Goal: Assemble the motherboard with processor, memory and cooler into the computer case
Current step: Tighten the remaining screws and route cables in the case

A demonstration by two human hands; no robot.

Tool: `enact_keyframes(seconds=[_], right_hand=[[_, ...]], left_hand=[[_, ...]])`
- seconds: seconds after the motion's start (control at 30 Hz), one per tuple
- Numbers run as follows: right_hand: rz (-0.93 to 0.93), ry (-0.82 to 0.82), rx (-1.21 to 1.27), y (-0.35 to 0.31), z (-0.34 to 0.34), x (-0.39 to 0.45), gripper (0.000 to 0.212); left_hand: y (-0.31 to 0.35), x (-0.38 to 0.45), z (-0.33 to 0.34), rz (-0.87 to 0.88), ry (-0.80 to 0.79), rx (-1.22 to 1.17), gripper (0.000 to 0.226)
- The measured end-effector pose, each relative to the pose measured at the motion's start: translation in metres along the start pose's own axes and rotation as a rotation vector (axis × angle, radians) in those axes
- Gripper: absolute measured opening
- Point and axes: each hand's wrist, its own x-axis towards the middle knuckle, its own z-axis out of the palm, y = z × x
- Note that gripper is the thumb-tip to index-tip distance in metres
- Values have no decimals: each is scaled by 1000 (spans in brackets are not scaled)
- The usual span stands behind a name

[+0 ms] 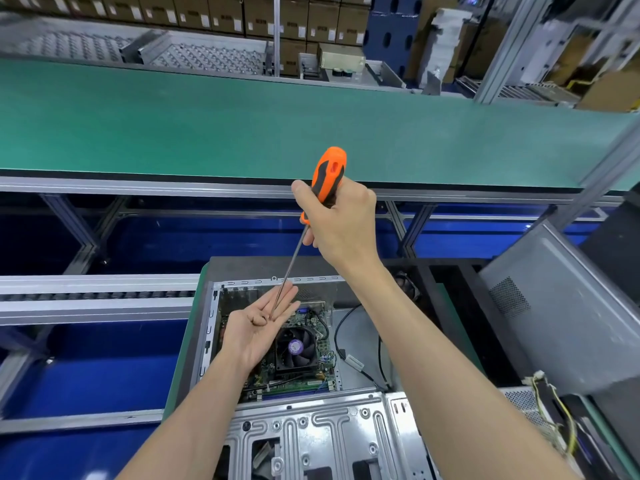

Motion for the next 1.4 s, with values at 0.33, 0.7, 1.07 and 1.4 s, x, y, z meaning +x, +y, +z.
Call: enact_keyframes(seconds=[0.33, 0.7, 1.07, 1.4], right_hand=[[13, 4, 7, 0, -6, -1, 44], [7, 42, 0, 1, -9, -2, 48], [17, 53, -6, 3, -17, 1, 46], [20, 58, 8, 6, -17, 0, 45]], left_hand=[[0, -5, 3, -44, 5, -28, 59], [0, -7, 6, -76, 43, -31, 58], [0, -7, 3, -85, 102, 5, 56], [-1, -3, 2, -71, 133, 32, 64]])
